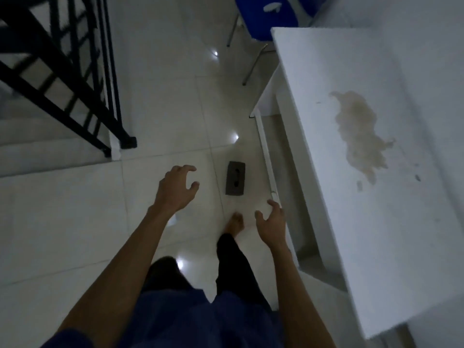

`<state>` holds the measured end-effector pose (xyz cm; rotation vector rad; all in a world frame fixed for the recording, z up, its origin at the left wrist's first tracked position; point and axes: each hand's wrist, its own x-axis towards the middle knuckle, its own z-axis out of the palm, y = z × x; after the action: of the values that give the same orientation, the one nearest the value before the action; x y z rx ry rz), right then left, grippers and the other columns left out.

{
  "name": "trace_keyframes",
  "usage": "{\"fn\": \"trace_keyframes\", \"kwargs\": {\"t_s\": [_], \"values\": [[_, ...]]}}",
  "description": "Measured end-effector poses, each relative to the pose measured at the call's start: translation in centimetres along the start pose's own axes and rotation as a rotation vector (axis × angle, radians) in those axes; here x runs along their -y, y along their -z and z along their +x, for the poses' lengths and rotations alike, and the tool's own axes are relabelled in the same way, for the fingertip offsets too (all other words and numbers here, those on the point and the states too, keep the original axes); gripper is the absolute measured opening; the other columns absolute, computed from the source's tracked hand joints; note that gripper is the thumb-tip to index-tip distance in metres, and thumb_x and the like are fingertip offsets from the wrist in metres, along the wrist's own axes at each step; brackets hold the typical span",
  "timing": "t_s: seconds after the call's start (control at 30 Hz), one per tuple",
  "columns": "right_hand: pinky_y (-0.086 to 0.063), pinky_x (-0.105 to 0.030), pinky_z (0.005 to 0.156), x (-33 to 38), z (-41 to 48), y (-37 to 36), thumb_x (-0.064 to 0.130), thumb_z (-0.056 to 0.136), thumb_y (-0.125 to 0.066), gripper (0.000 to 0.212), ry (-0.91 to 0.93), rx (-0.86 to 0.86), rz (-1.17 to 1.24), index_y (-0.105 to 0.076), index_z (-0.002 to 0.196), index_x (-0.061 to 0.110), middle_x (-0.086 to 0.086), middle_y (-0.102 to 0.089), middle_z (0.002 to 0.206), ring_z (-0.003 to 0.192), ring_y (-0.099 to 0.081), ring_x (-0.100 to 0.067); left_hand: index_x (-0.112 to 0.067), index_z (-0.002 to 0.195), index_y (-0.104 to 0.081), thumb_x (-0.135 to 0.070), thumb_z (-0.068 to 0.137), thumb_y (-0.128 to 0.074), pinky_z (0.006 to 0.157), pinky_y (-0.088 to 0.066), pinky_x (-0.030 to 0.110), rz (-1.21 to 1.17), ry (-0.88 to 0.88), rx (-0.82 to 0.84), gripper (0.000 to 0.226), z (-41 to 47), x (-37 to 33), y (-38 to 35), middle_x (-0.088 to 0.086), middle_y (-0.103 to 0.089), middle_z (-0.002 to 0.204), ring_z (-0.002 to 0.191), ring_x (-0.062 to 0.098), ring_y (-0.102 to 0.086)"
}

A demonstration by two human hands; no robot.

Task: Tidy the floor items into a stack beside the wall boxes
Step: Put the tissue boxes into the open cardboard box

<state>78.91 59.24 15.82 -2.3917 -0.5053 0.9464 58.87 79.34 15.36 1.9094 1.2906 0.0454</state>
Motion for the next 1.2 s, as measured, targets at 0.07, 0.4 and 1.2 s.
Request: {"fn": "trace_keyframes", "kwargs": {"t_s": [0.07, 0.4, 1.2], "values": [[-0.034, -0.024, 0.097, -0.4, 6.7, 0.2, 0.021, 0.096, -0.063, 0.055, -0.008, 0.083, -0.049, -0.042, 0.145, 0.009, -0.019, -0.041, 0.146, 0.128, -0.047, -0.03, -0.023, 0.137, -0.055, -0.032, 0.094, -0.064, 0.101, -0.046, 0.044, -0.048, 0.08, -0.022, 0.044, 4.1, -1.2, -3.0, 0.012, -0.055, 0.133, 0.121, 0.029, -0.055], [-0.038, -0.025, 0.096, -13.3, 40.3, -13.0, 0.028, 0.099, -0.059, 0.063, -0.064, 0.23, -0.118, -0.03, 0.153, 0.017, -0.01, -0.04, 0.149, 0.125, -0.046, -0.018, -0.02, 0.149, -0.04, -0.027, 0.096, -0.062, 0.102, -0.043, 0.037, -0.233, 0.289, -0.015, 0.058, 28.8, 4.6, -29.7, 0.012, -0.048, 0.138, 0.127, 0.025, -0.047], [-0.045, -0.038, 0.112, -7.7, 36.6, -16.6, 0.035, 0.094, -0.068, 0.076, 0.298, 0.333, 0.134, -0.027, 0.157, 0.025, 0.01, -0.047, 0.151, 0.135, -0.048, -0.004, -0.025, 0.147, -0.036, -0.039, 0.085, -0.064, 0.091, -0.053, 0.042, -0.343, 0.451, -0.225, 0.069, 27.2, 3.1, -28.5, 0.005, -0.061, 0.129, 0.111, 0.026, -0.062]]}}
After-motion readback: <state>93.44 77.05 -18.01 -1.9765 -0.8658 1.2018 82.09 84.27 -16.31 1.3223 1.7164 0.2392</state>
